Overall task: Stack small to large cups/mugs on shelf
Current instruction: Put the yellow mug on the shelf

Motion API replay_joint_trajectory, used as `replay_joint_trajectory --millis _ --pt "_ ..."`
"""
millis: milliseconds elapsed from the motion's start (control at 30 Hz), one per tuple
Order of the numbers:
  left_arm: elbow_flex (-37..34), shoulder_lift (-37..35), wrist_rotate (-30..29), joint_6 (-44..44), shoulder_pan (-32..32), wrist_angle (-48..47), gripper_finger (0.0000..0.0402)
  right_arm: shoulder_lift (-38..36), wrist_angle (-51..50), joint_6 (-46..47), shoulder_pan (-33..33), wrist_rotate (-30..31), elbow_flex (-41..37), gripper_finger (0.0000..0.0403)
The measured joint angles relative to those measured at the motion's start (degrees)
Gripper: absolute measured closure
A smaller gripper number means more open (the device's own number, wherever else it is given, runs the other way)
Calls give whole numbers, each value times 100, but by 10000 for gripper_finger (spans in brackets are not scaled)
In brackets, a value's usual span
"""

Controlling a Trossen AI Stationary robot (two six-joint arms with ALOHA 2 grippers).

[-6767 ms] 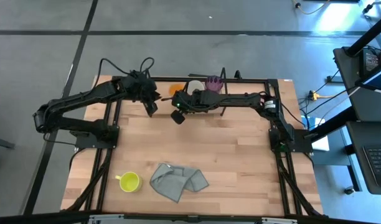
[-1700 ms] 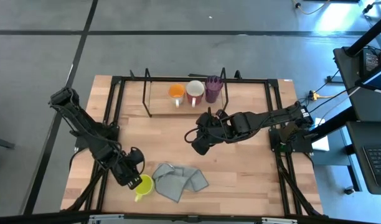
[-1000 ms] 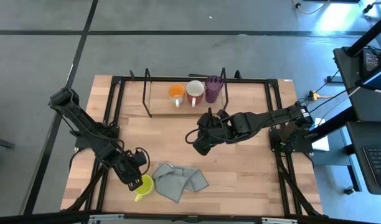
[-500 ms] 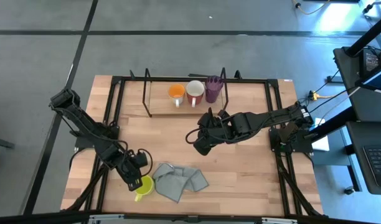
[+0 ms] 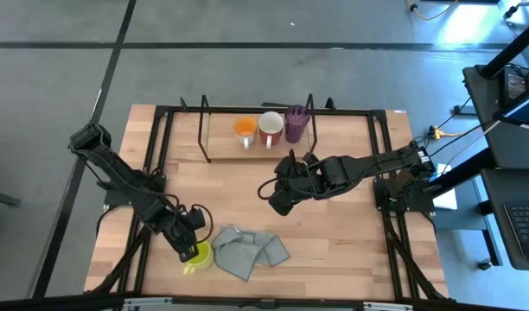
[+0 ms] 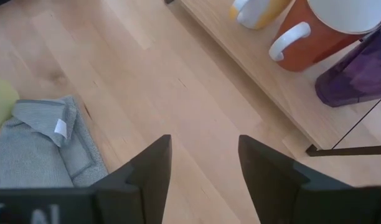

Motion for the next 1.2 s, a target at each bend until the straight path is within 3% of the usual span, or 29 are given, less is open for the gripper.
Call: replay_joint_trajectory --millis 300,600,833,1100,1200 --pt "169 -150 485 265 596 -447 398 0 -135 122 0 7 0 215" --pt "1992 -504 -38 1322 1742 -2999 400 0 -183 273 0 9 0 215" --pt "2739 -494 -170 2699 3351 -3807 401 0 -181 478 0 121 0 215" --pt "2991 -492 -147 4521 5745 -3708 401 0 -177 749 0 251 0 215" --pt "3080 -492 108 5045 6562 -3392 401 0 -175 867 -1 308 0 215"
